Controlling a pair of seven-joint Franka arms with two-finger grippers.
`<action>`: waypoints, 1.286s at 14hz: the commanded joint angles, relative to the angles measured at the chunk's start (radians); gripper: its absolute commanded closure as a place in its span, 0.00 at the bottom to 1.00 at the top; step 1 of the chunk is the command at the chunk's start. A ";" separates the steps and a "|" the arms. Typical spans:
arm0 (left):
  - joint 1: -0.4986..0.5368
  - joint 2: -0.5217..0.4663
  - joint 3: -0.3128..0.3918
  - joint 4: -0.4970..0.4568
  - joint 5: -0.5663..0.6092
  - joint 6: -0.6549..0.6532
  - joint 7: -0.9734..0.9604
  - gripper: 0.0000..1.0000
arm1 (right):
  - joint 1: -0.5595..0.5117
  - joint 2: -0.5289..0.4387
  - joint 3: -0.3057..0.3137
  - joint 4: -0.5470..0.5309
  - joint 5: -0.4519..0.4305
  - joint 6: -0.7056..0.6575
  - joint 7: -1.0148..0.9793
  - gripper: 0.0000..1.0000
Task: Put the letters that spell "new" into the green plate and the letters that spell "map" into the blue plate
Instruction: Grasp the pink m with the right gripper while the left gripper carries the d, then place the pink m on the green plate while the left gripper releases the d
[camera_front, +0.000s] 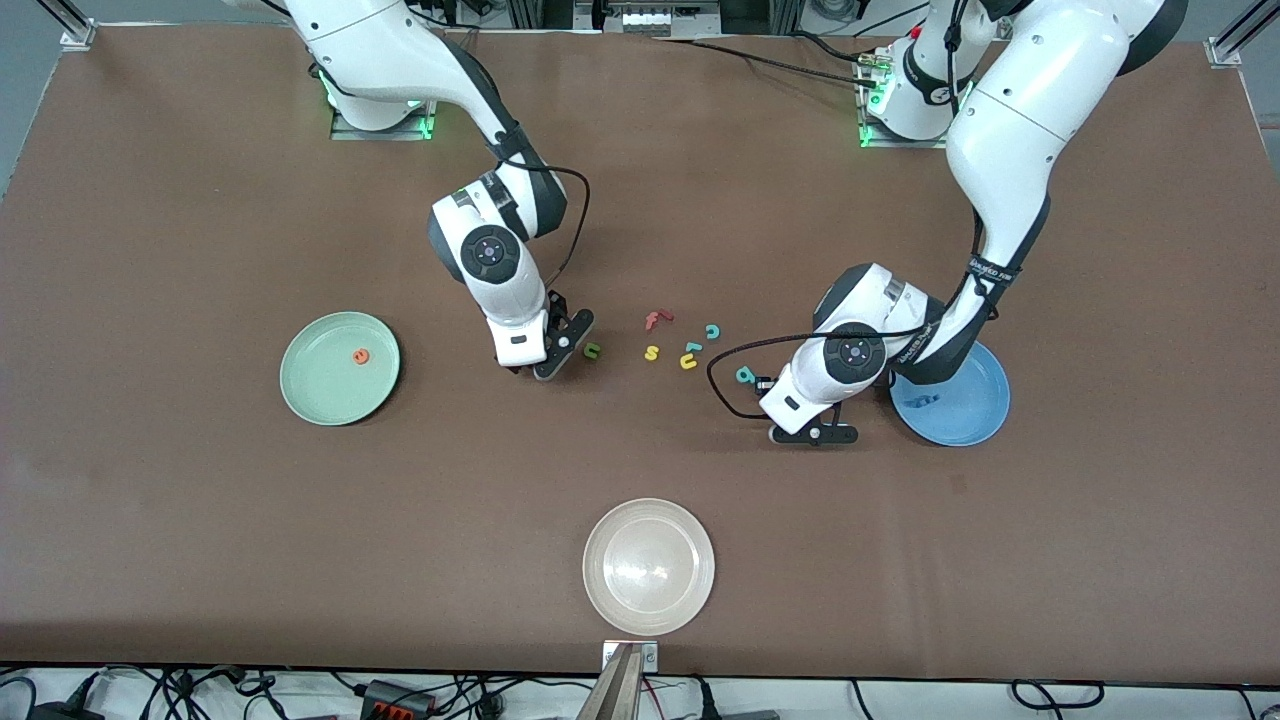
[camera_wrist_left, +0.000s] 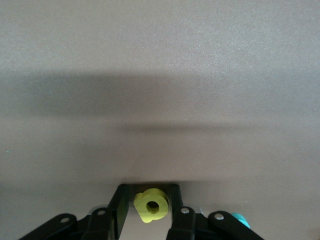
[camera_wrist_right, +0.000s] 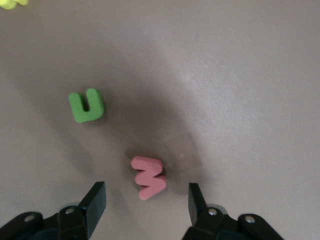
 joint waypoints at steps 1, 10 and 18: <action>0.002 -0.003 0.000 -0.017 0.003 0.000 0.002 0.79 | -0.002 0.018 -0.004 0.005 -0.020 0.045 -0.058 0.28; 0.148 -0.076 0.019 0.129 0.072 -0.309 0.407 0.82 | 0.000 0.038 -0.004 0.007 -0.019 0.062 -0.063 0.86; 0.248 -0.092 0.003 0.052 0.236 -0.325 0.525 0.01 | -0.126 -0.118 -0.031 -0.019 -0.010 -0.175 0.060 0.98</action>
